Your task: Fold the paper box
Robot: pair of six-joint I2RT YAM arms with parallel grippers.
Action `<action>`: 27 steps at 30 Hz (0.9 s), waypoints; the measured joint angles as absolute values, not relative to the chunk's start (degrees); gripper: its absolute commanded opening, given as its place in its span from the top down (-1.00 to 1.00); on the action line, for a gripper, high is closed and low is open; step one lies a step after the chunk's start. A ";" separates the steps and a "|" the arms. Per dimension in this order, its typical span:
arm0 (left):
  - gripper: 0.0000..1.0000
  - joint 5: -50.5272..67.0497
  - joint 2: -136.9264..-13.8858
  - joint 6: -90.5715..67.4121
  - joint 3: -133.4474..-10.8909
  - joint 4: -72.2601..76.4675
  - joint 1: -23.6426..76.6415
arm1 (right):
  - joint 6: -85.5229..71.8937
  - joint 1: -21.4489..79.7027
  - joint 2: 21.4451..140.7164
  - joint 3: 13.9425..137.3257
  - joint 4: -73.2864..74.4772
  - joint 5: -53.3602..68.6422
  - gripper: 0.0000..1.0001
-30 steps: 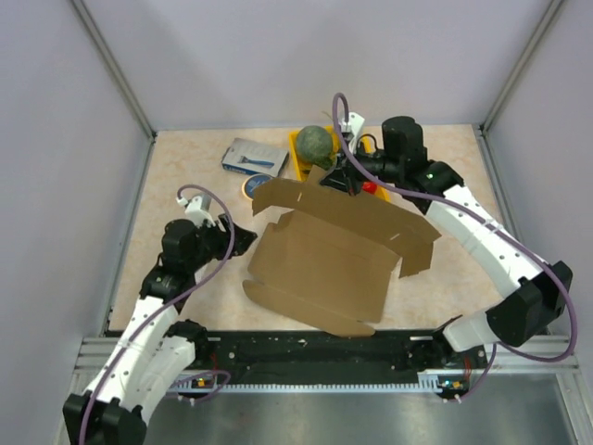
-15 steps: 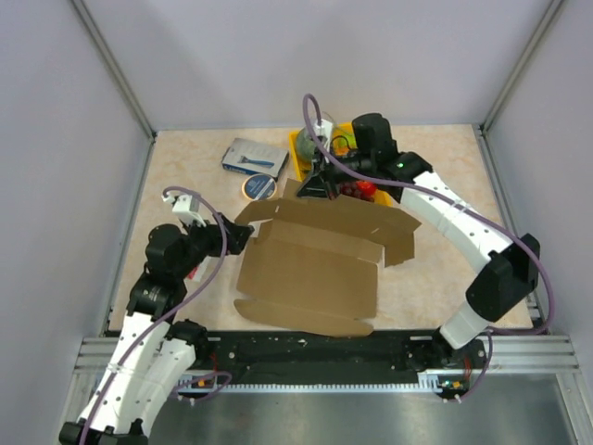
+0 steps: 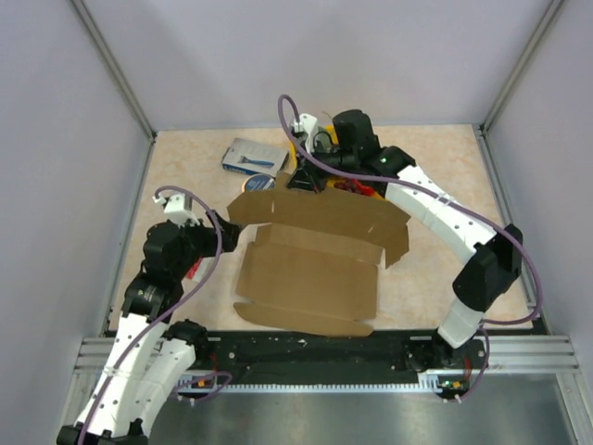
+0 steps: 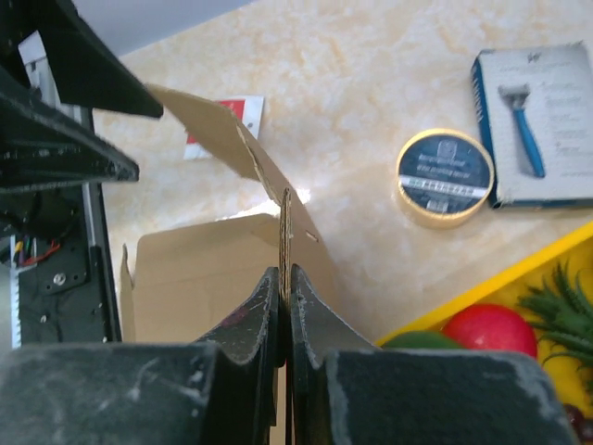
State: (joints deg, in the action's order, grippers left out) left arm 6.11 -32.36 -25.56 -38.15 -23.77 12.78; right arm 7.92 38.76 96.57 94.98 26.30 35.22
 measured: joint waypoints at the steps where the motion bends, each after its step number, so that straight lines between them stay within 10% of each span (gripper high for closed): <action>1: -0.64 6.15 -32.88 -25.63 -38.61 -23.86 12.78 | 7.90 38.79 97.41 96.62 26.98 34.92 1.00; 15: -0.79 4.78 -23.57 -26.00 -42.57 -27.66 12.78 | 7.60 42.92 107.94 115.52 29.39 28.82 1.00; 27: -0.79 -2.59 -20.38 -22.96 -54.89 -28.77 12.78 | 4.91 42.87 83.99 114.24 39.11 24.80 1.00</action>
